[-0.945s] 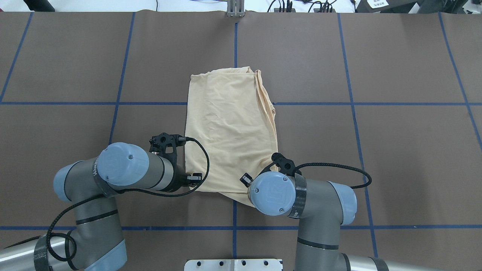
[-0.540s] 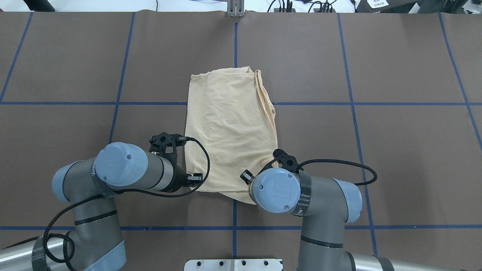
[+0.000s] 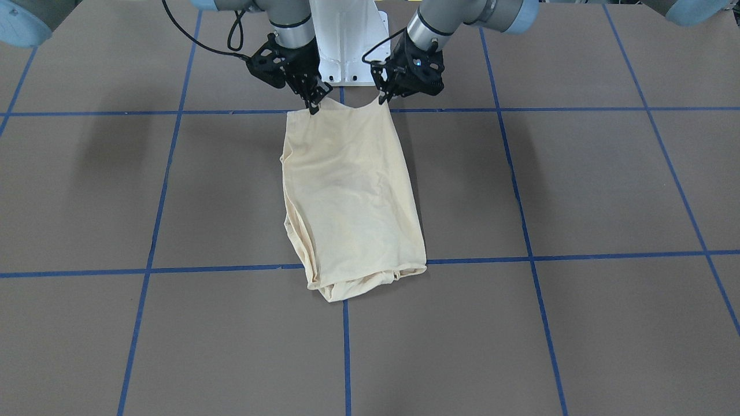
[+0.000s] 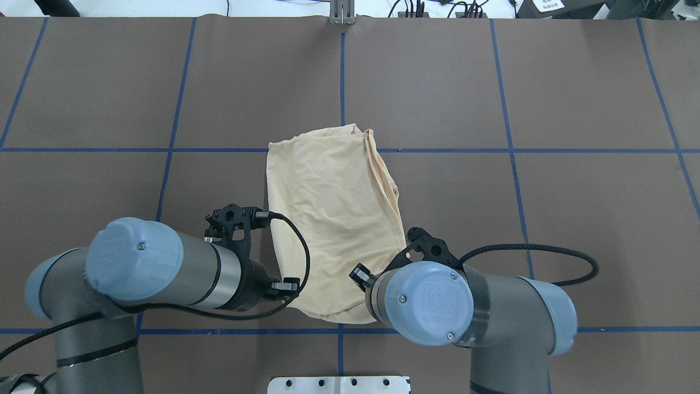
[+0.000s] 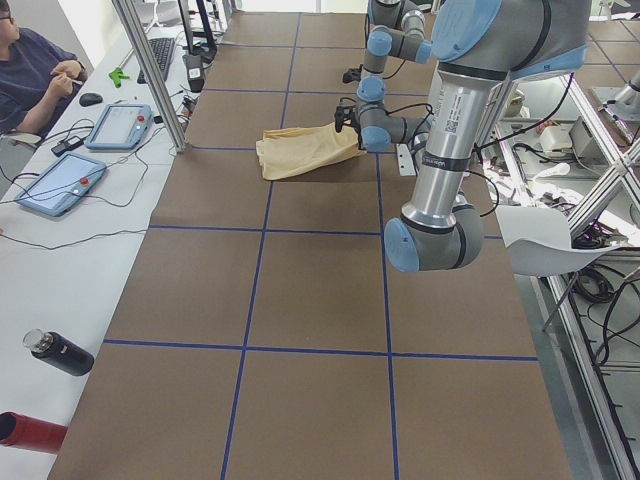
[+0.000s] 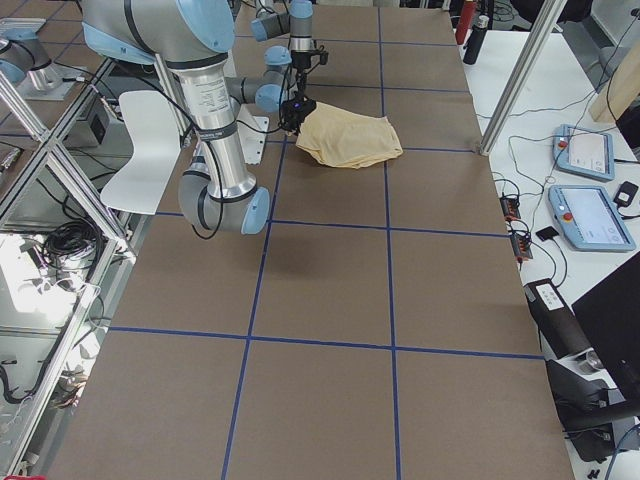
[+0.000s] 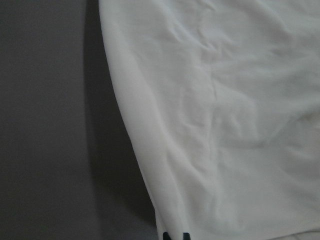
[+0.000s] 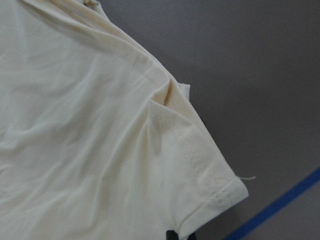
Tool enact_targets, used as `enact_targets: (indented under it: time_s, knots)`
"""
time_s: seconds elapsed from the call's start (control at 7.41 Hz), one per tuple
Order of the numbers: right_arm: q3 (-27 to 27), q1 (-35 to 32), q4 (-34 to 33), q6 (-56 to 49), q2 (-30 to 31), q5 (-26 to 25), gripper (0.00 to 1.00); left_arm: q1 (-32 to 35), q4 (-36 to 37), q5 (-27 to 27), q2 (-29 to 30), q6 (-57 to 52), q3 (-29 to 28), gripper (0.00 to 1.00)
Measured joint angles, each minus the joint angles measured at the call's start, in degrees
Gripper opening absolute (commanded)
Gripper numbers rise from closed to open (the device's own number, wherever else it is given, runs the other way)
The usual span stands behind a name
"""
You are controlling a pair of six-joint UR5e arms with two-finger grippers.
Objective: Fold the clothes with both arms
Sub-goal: 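Lift the near end with both grippers and fold it away from the robot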
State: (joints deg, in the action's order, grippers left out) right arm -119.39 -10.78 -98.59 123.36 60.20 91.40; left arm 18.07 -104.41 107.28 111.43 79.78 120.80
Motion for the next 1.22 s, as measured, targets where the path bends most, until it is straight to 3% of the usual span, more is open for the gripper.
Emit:
enact_targets:
  time_s: [0.27,0.41,0.81,1.22]
  knots:
    - [-8.33,2.9,-8.17,0.09,-0.06,0.07,0.0,-2.89,7.53,0.8,0.03,2.23,8.04,0.0]
    - [-8.41,3.22,-9.43,-0.07,-0.15,-0.05,0.0,-3.4,9.15,0.81,0.14,2.52,8.48,0.0]
    - [-0.25,-0.08,-3.86,-3.51,-1.21,-3.34,0.0,-1.26,9.93,0.29,0.45,0.81,1.88,0.0]
    - [9.46,-6.88,1.59,-9.16,-6.57,-4.09,0.0,4.44,10.04,0.14,0.71,-2.25,-0.41,0.0]
